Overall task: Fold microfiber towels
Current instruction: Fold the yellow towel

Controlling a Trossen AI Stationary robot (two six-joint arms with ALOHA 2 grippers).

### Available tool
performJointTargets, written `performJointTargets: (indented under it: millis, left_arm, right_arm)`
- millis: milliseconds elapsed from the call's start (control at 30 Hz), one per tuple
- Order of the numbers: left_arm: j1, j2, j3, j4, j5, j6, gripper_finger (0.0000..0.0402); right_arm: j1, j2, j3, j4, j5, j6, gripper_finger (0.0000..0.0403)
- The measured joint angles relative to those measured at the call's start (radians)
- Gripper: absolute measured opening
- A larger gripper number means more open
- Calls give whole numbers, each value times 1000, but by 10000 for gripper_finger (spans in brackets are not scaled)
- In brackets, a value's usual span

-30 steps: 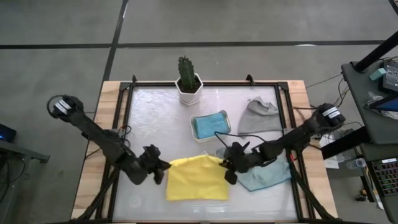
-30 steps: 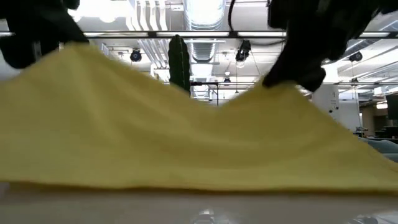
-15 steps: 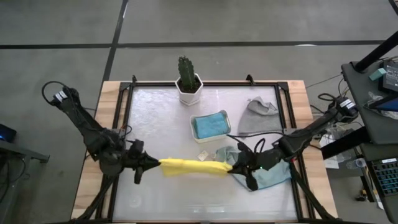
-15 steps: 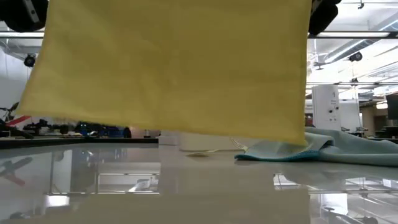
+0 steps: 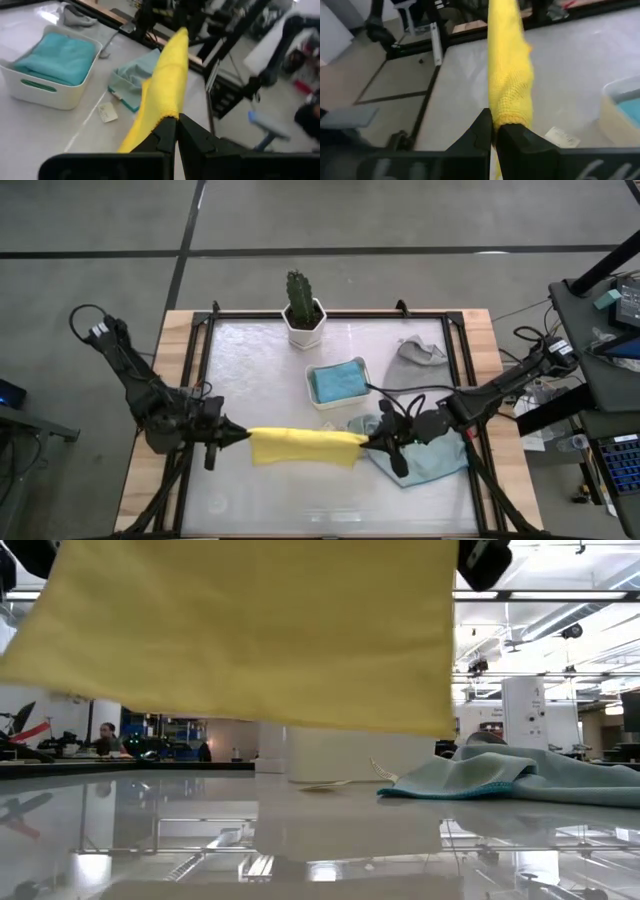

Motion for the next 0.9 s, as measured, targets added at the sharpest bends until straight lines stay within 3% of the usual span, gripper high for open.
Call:
performJointTargets:
  millis: [233,467,733,900]
  left_arm:
    - [-20,-39,0,-144,-2,22,0]
    - [-66,92,-7,-133,128,67,0]
    - [-76,390,-25,204,350,66,0]
    - [-76,558,2,385,393,65,0]
  right_arm:
    - [-17,1,1,41,94,-162,8]
    - [26,88,-17,40,9,-130,8]
    - [105,345,-15,189,-206,8,9]
    - [127,464,29,212,-303,90,9]
